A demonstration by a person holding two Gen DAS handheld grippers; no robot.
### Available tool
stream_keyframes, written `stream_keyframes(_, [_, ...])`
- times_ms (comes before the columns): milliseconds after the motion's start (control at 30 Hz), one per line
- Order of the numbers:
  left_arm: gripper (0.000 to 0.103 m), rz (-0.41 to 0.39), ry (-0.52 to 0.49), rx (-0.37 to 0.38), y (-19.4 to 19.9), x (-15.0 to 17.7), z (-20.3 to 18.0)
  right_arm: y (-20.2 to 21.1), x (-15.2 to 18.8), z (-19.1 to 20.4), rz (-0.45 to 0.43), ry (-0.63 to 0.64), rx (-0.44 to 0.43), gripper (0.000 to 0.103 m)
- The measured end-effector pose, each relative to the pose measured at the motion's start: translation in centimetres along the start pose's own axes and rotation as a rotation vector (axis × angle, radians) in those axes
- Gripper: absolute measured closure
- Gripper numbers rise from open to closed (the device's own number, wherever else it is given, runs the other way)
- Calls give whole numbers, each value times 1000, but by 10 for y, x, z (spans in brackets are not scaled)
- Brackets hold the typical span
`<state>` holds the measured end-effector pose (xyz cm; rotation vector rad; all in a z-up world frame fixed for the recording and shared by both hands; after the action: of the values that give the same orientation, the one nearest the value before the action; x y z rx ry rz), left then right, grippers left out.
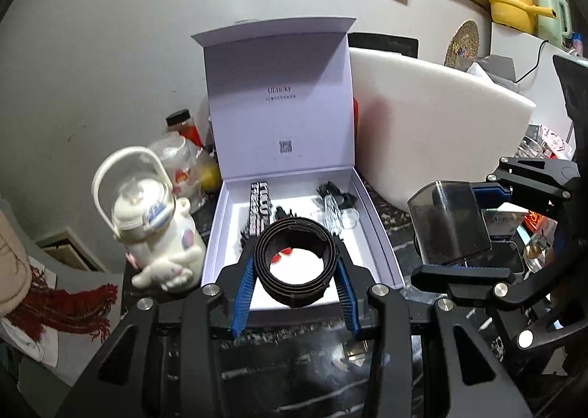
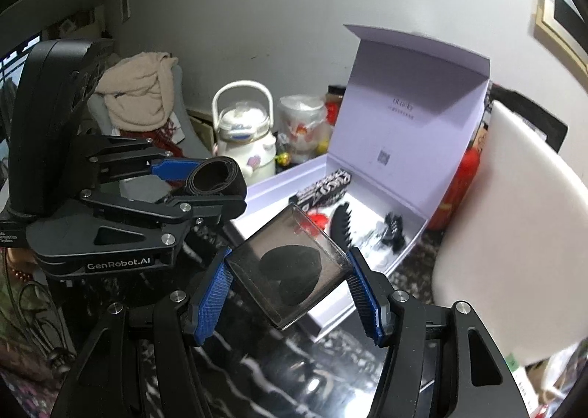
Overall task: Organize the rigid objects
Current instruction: 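Lower the black ring and smoky case into the white box with both tools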
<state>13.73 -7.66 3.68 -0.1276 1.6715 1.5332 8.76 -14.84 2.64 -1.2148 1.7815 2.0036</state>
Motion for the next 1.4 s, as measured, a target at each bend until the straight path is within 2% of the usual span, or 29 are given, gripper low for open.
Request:
stream_keyframes(200, [63, -18, -7, 6, -7, -24, 7, -2, -21, -9, -21, 9, 9, 41])
stream_keyframes(667, [63, -3, 5, -41, -47, -63, 39, -31, -57, -47, -28, -36, 28, 41])
stream_keyframes(1000, [63, 24, 25, -27, -86, -74, 37, -60, -61, -83, 7, -84, 80, 41])
stream_keyframes(1167, [63, 28, 19, -11, -100, -79, 36, -66, -66, -99, -7, -121, 68, 41])
stream_keyframes(1400, [63, 43, 49, -29, -124, -86, 42, -80, -76, -108, -10, -137, 51, 41])
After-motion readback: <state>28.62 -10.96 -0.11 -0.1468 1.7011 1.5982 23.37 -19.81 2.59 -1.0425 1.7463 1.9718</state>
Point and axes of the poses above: each gripper's, at about its wrist camera, not at the fingertips, and y roughly against the way its jaws point, z to its left, x to its underside, the point moved 6 cm from there along -y, roughly the way its jaws point, and after that the axes turned 12 degrees about z, right-handed, at the moved point
